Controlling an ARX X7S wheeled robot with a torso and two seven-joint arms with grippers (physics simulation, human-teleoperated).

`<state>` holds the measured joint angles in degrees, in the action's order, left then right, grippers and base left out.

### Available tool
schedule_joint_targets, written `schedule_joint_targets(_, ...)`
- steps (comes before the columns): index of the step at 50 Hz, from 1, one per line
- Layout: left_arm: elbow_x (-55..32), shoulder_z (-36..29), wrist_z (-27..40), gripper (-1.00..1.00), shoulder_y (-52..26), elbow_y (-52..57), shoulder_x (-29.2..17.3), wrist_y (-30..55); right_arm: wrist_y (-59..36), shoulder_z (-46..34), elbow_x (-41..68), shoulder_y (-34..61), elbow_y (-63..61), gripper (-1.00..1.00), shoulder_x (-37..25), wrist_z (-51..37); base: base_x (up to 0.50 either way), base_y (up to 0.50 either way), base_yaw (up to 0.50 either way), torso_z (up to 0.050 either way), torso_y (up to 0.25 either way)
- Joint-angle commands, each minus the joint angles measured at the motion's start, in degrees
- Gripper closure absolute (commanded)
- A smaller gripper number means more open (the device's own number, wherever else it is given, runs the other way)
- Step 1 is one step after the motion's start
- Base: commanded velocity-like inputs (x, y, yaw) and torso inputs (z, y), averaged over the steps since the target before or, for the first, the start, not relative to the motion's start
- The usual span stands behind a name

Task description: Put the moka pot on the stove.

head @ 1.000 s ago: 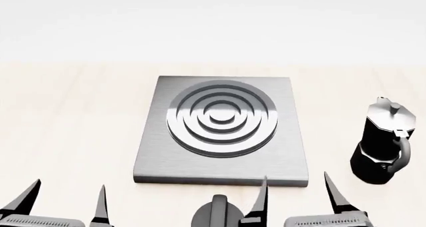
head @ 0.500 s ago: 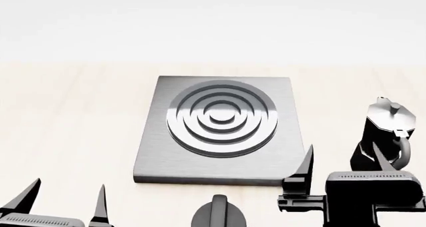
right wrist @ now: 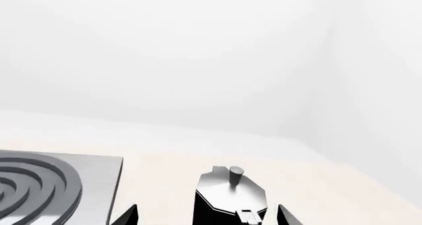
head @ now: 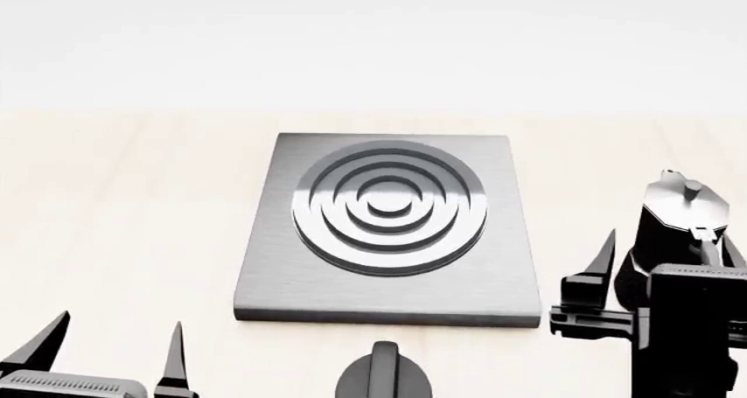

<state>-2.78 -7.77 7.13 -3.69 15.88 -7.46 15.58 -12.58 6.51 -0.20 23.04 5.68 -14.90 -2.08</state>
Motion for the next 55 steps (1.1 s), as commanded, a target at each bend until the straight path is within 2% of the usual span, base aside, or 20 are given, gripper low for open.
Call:
schedule_joint_targets(1, -1.2, 0.3, -0.2, -1.0, 0.3, 0.3, -0.5, -0.8, 1.8, 1.8, 2.2, 2.2, 4.9, -1.0, -1.0, 1.8, 0.0, 0.0, 0.0, 0.0, 0.0)
schedule_joint_targets(24, -2.3, -0.3, 0.8, -1.0, -0.5, -0.3, -1.5, -0.7, 7.4, 4.7, 9.1, 8.9, 22.2, -1.0, -2.0, 7.6, 0.0, 0.0, 0.0, 0.0, 0.0)
schedule_joint_targets(43, -3.0, -0.8, 1.6, -1.0, -1.1, -0.6, -2.2, -0.5, 8.9, 5.3, 9.3, 11.9, 28.7, -1.0, -3.7, 7.7, 0.0, 0.0, 0.0, 0.0, 0.0)
schedule_joint_targets(55, -3.4, -1.1, 1.9, -1.0, -1.3, -0.3, -2.6, -0.3, 10.7, 6.8, 12.4, 14.5, 34.7, -1.0, -3.9, 10.9, 0.0, 0.0, 0.0, 0.0, 0.0)
